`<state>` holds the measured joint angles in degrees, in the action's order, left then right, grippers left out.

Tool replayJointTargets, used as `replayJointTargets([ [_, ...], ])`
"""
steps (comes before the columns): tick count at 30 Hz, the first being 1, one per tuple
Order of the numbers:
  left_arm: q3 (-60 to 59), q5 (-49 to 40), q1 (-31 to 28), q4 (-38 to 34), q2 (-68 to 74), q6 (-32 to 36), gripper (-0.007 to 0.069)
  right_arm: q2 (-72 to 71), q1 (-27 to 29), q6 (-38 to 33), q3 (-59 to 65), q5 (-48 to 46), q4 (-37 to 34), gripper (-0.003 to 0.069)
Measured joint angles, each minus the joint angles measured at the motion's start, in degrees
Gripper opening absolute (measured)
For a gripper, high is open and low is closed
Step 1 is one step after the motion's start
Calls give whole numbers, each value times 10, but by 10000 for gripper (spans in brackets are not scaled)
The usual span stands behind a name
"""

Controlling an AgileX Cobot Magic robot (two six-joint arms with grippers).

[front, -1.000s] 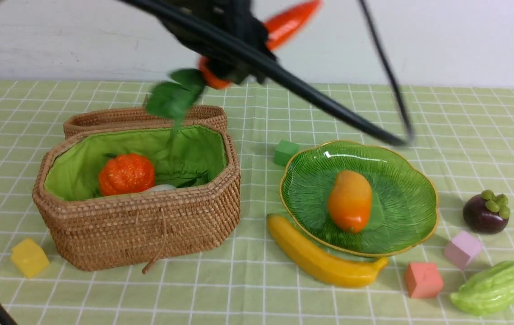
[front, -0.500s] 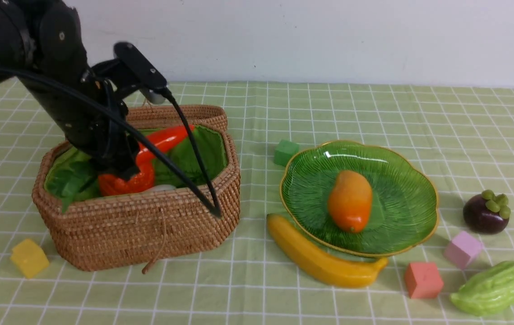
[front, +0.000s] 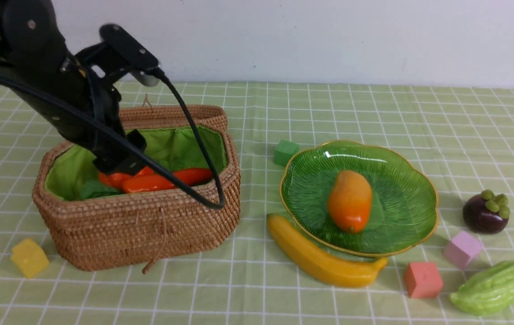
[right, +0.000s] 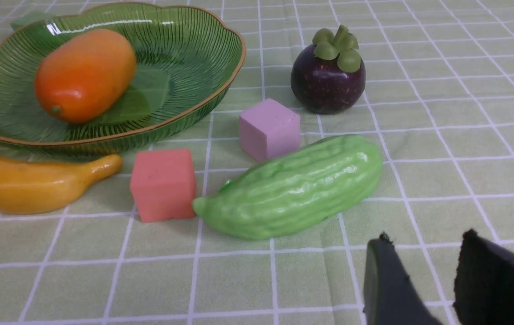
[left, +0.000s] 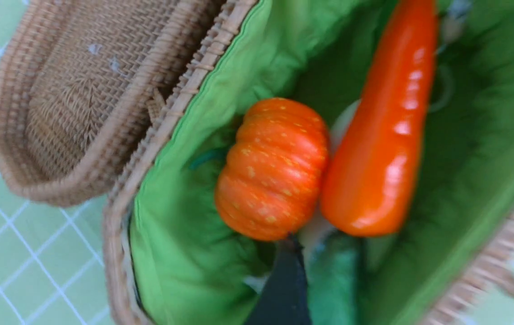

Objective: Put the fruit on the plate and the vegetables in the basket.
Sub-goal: Take a chayote with your right arm and place it on the basket on the left.

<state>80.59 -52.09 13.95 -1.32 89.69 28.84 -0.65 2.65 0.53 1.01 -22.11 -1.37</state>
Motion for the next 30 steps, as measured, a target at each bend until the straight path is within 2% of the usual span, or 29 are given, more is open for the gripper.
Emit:
replayJointTargets([
  [3, 0, -35, 0, -22, -72, -18, 545, 0, 0, 0, 0, 0, 0, 241],
  [8, 0, -90, 0, -36, -165, -21, 364, 0, 0, 0, 0, 0, 0, 241],
  [10, 0, -114, 0, -46, -212, -21, 247, 0, 0, 0, 0, 0, 0, 241],
  [11, 0, -127, 0, -49, -238, -21, 159, 0, 0, 0, 0, 0, 0, 241],
  [12, 0, -133, 0, -51, -255, -21, 120, 0, 0, 0, 0, 0, 0, 241],
  [13, 0, -145, 0, -54, -285, -22, 25, 0, 0, 0, 0, 0, 0, 241],
  [14, 0, -153, 0, -54, -303, -26, -4, 0, 0, 0, 0, 0, 0, 241],
  [18, -5, -178, 0, -60, -372, -56, -13, 0, 0, 0, 0, 0, 0, 241],
  [21, -59, -188, 0, -84, -467, -113, -13, 0, 0, 0, 0, 0, 0, 241],
  [22, -64, -188, 0, -85, -473, -113, -13, 0, 0, 0, 0, 0, 0, 241],
  [23, -118, -188, 0, -102, -526, -137, -13, 0, 0, 0, 0, 0, 0, 241],
  [26, -190, -186, 0, -114, -570, -161, -13, 0, 0, 0, 0, 0, 0, 241],
  [27, -256, -172, 0, -130, -606, -187, -13, 0, 0, 0, 0, 0, 0, 241],
  [30, -331, -137, 0, -158, -644, -217, -13, 0, 0, 0, 0, 0, 0, 241],
])
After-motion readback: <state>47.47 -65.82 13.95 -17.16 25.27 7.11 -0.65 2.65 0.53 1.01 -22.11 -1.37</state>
